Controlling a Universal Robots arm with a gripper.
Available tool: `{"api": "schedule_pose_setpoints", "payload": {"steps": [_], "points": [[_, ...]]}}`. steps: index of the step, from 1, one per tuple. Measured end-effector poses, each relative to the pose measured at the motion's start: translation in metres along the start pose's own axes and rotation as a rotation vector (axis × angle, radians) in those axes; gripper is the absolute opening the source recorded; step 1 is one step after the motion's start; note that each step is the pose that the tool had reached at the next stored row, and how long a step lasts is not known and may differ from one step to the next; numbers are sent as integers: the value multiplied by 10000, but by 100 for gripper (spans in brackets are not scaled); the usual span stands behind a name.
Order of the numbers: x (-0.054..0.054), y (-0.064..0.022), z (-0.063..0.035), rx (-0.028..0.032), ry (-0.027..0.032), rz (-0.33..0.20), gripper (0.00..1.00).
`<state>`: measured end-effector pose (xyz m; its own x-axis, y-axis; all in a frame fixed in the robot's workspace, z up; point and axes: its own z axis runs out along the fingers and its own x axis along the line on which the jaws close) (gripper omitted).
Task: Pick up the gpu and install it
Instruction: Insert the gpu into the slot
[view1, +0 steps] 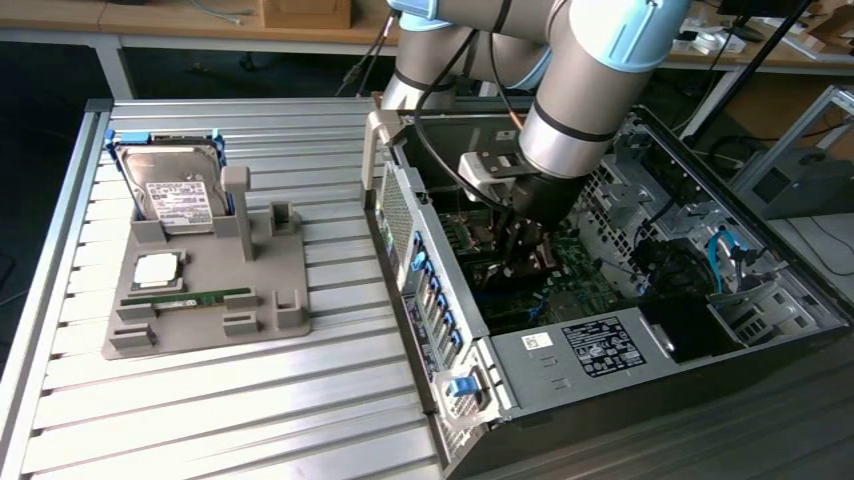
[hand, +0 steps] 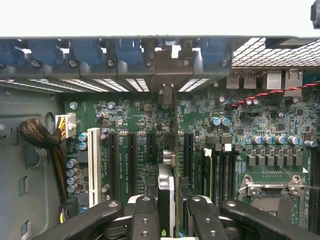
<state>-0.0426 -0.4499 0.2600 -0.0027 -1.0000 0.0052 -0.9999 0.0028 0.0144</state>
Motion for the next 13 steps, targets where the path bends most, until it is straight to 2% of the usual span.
{"api": "schedule_pose_setpoints", "payload": {"steps": [4,6,13], "points": [[0,0,2,2,-4,0,27],[7,1,3,2,-25,1,27],[11,0,2,1,-25,0,27]]}}
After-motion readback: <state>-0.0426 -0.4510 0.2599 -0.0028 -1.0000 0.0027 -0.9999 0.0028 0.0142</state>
